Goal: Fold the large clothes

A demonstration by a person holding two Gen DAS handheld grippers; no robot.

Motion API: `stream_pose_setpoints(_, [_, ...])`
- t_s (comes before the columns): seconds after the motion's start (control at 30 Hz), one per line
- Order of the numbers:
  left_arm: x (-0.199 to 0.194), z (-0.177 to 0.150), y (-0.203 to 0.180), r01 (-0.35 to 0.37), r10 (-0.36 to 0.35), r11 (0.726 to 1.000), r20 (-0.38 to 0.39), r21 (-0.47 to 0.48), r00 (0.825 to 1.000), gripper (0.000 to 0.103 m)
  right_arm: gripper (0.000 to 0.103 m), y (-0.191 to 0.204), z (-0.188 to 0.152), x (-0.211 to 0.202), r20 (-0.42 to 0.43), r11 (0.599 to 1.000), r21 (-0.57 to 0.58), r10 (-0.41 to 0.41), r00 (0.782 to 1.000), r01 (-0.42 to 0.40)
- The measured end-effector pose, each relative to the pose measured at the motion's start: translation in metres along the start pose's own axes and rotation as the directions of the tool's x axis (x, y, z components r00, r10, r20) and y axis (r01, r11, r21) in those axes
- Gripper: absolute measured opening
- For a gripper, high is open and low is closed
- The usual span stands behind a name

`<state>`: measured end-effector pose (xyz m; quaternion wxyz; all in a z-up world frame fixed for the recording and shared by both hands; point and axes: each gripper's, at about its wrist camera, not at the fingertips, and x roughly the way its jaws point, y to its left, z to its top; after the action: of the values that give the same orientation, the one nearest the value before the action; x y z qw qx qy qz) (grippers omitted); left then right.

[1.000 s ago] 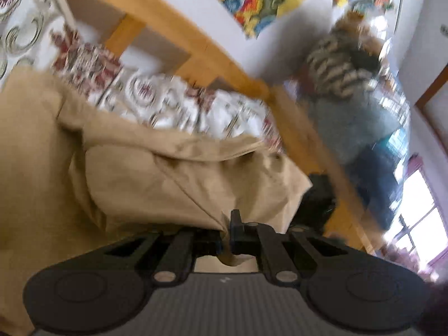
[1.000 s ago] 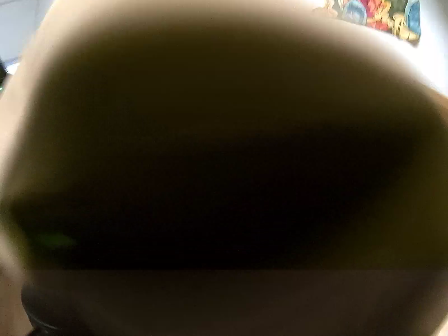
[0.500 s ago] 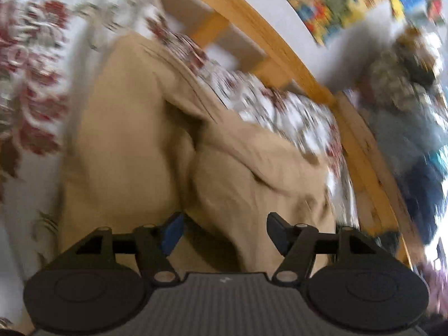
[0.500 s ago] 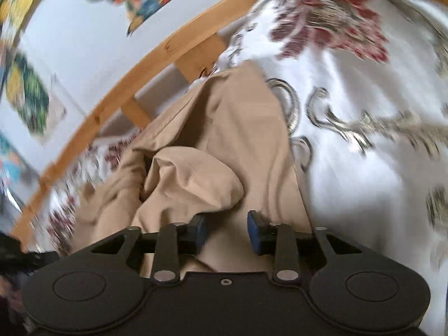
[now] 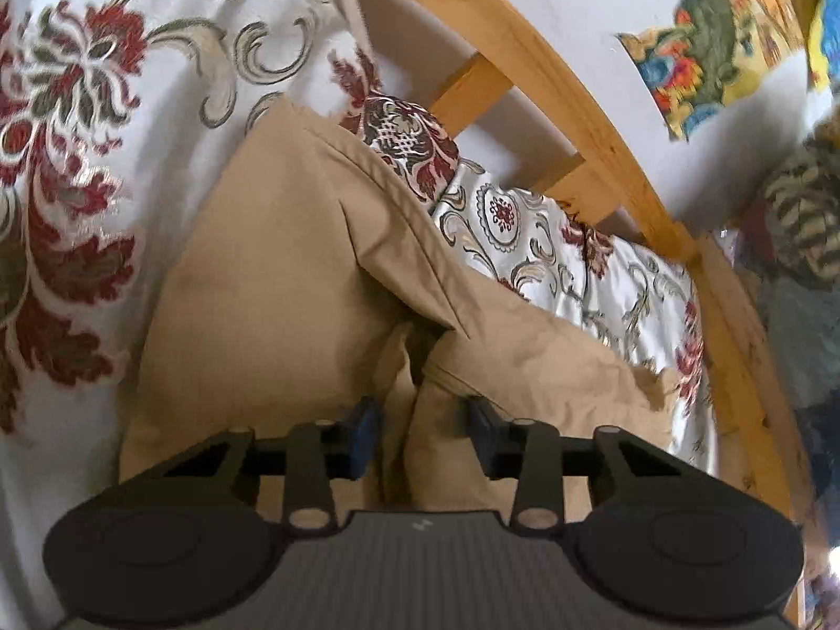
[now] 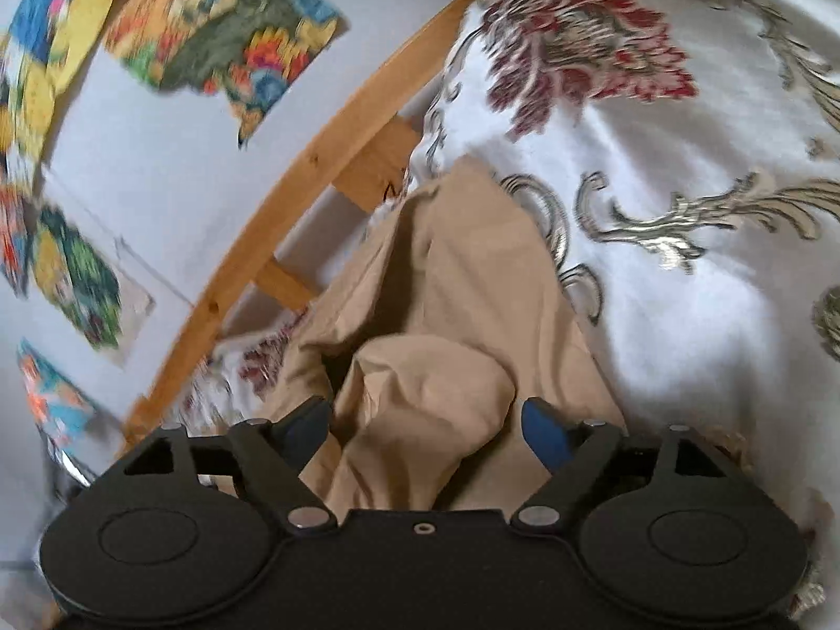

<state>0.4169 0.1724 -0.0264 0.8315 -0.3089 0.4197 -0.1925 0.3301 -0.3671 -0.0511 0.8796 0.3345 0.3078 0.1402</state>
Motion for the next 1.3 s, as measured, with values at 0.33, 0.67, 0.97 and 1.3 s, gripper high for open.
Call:
stream_pose_setpoints(0.33, [-0.017,-0.006,0.023,-0.013,0.018,0.997,0.063,-0.08,0.998,0.04,0.082,0.004,-0.013,0.017,0.0,0.997,-0.058,-0.047,0.999,0.047])
stream_pose_setpoints(0.67, [0.01,0.004,-0.006,-0.101,0.1,0.994,0.035,0.039,0.994,0.0,0.073,0.023,-0.013,0.031,0.018,0.978,-0.137,-0.154,0.988,0.155])
stream_pose_setpoints(0.97, [-0.037,-0.004,-0.033,-0.256,0.203,0.953,0.284,0.165,0.937,0.0,0.01,0.077,-0.025,0.044,0.163,0.873,-0.433,-0.168,0.972,0.223])
stream_pose_setpoints(1.3, [-0.006,0.003,-0.013,-0.27,0.242,0.954,0.195,0.133,0.951,0.004,0.013,0.059,-0.024,0.065,0.113,0.851,-0.447,-0.252,0.961,0.276])
